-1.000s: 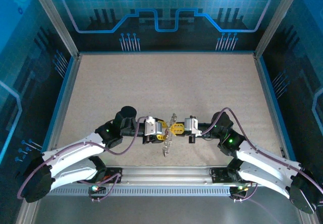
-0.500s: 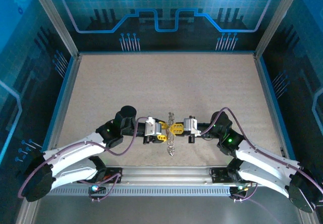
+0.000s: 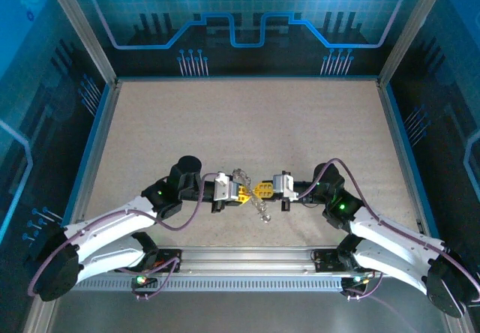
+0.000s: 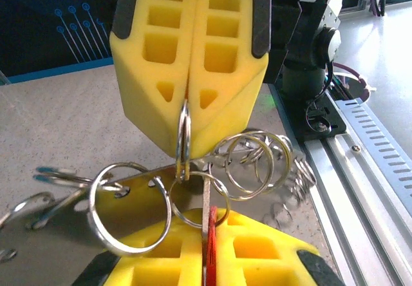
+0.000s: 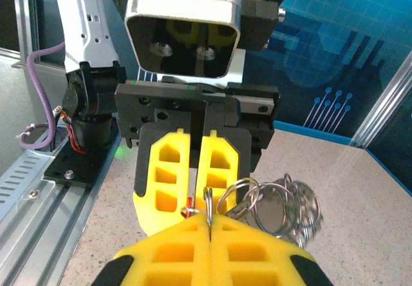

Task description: Put the keys on the keyring

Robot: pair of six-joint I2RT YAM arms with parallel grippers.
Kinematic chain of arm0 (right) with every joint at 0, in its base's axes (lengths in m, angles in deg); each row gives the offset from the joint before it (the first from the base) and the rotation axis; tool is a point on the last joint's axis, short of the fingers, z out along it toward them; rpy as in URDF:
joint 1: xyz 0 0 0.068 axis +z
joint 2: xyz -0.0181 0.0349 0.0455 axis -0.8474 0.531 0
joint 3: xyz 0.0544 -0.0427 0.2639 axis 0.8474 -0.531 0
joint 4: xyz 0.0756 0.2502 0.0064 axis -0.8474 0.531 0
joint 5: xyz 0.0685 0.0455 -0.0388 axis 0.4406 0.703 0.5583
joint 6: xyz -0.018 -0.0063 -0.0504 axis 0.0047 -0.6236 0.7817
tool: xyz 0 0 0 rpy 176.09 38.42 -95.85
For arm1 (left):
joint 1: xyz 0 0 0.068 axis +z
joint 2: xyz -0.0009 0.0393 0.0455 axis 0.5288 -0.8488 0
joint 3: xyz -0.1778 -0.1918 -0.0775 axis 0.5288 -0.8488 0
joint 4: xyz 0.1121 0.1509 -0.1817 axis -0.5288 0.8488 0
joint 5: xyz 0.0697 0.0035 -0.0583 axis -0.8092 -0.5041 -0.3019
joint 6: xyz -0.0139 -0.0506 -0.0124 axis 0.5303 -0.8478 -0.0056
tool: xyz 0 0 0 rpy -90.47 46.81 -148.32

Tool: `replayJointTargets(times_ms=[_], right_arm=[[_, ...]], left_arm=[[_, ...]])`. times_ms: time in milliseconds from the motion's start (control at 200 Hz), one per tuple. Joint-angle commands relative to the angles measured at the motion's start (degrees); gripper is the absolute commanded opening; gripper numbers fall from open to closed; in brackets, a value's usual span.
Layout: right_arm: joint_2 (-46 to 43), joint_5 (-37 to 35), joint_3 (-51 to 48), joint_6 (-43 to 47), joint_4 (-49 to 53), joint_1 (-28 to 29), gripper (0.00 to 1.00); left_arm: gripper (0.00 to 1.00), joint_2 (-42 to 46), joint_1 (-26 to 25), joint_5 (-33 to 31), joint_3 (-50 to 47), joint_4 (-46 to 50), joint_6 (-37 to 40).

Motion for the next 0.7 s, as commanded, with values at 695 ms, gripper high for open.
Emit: replayJointTargets(times_ms=[695], right_arm=[[3.01,-7.97,7.59,10.45,18.91,1.27,0.00]], left_arm=[[0.02,-4.93,-0.14,-11.50,22.63,42.69,28.02]])
